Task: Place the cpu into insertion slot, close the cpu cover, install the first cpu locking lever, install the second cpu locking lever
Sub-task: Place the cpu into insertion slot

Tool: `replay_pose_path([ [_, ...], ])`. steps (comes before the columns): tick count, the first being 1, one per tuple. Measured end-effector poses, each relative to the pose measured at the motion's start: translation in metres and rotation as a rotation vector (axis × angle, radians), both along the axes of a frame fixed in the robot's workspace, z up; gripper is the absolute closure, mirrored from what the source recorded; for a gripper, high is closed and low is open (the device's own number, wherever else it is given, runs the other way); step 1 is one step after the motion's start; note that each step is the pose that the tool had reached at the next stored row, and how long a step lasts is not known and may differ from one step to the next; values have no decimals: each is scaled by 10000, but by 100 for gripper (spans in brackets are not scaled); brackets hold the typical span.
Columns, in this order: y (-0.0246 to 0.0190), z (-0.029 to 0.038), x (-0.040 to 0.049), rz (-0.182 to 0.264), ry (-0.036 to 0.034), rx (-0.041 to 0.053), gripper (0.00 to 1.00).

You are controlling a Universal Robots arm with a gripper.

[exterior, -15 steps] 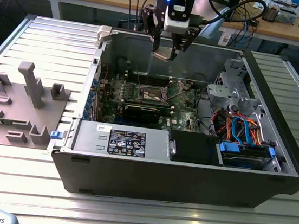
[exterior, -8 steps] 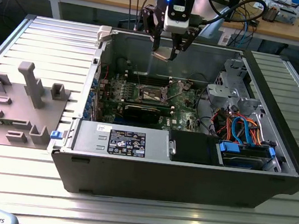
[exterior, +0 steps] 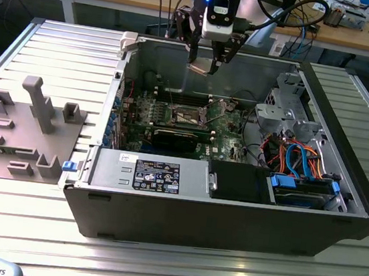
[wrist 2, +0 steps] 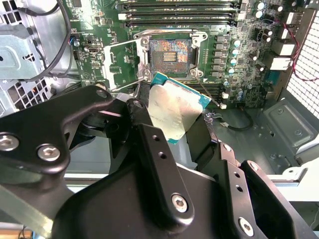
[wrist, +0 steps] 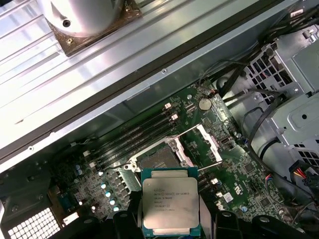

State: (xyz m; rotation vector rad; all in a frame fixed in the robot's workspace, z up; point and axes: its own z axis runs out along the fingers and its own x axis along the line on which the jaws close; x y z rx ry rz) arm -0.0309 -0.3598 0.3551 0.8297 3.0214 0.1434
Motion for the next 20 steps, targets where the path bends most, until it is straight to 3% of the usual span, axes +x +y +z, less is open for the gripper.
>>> replay_pose_path([
  [20,0,0,0,-117,0,0,46],
])
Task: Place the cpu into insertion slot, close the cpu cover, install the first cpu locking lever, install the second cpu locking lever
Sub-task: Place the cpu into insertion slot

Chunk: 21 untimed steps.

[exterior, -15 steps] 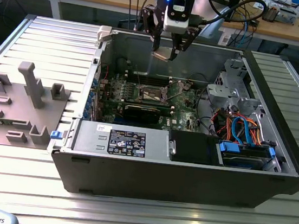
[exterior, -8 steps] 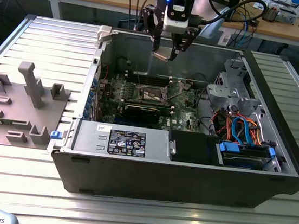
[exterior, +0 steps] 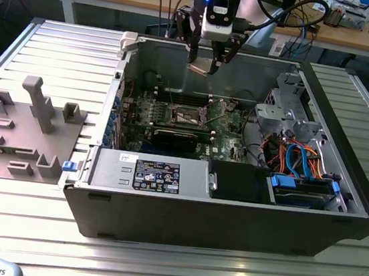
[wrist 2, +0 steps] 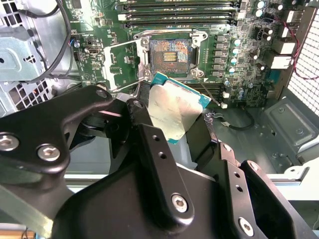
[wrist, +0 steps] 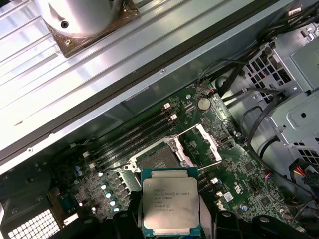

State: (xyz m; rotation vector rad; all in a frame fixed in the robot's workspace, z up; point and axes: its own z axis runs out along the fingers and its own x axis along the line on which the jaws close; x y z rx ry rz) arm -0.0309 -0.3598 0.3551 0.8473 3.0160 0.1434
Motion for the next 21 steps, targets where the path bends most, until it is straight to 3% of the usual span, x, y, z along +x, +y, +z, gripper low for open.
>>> replay_pose_path([
  [21,0,0,0,-116,0,0,46],
])
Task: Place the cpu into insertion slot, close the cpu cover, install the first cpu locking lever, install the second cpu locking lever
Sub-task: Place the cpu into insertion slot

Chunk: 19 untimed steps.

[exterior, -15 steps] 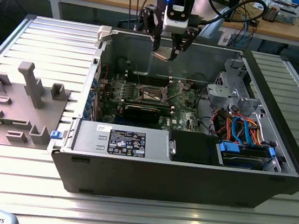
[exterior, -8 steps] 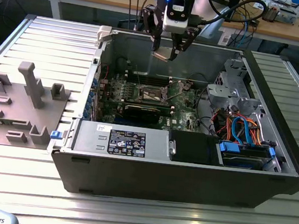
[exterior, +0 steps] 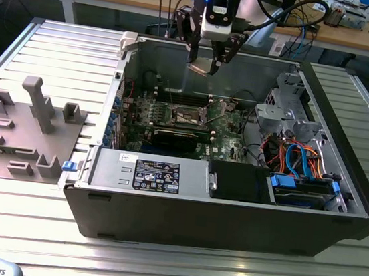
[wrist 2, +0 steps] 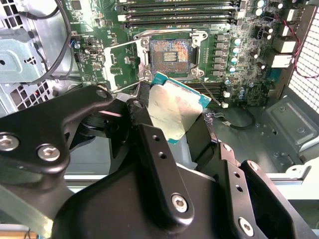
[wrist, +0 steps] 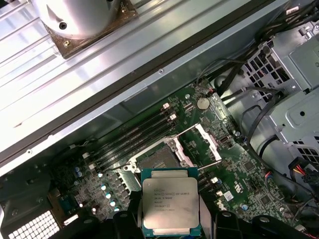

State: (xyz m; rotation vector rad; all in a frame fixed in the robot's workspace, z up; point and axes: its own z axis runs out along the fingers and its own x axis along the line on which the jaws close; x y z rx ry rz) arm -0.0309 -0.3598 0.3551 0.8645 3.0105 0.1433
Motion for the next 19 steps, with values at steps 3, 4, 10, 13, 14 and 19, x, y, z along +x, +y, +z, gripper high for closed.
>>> replay_pose_path([
  [3,0,0,0,-20,0,0,46],
  [4,0,0,0,-34,0,0,46],
  [10,0,0,0,-65,0,0,46],
  [13,0,-1,0,-79,0,0,46],
  [14,0,-1,0,-84,0,0,46],
  [19,0,-1,0,-106,0,1,46],
])
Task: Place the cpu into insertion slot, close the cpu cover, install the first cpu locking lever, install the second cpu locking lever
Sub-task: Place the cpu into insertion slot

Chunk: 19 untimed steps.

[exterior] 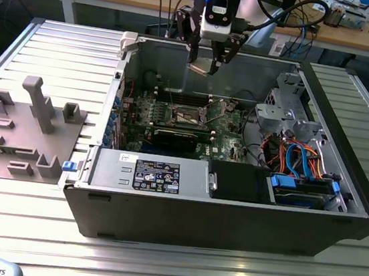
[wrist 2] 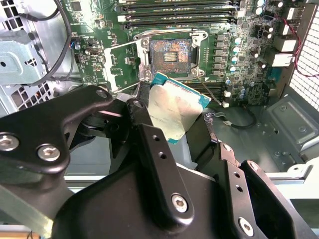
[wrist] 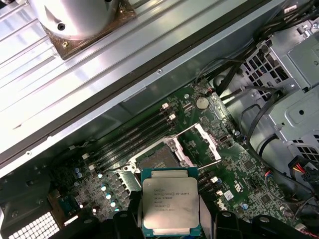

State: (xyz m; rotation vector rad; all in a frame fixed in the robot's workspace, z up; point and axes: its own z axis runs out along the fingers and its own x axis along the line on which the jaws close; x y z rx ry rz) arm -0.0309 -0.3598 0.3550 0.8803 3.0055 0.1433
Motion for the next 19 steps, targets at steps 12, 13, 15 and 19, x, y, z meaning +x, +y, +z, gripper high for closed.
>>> replay_pose_path([
  [12,0,-1,0,-82,0,0,46],
  [13,0,-1,0,-86,0,-1,46],
  [15,0,-1,0,-95,0,0,46],
  [19,0,-1,0,-166,0,-1,46],
])
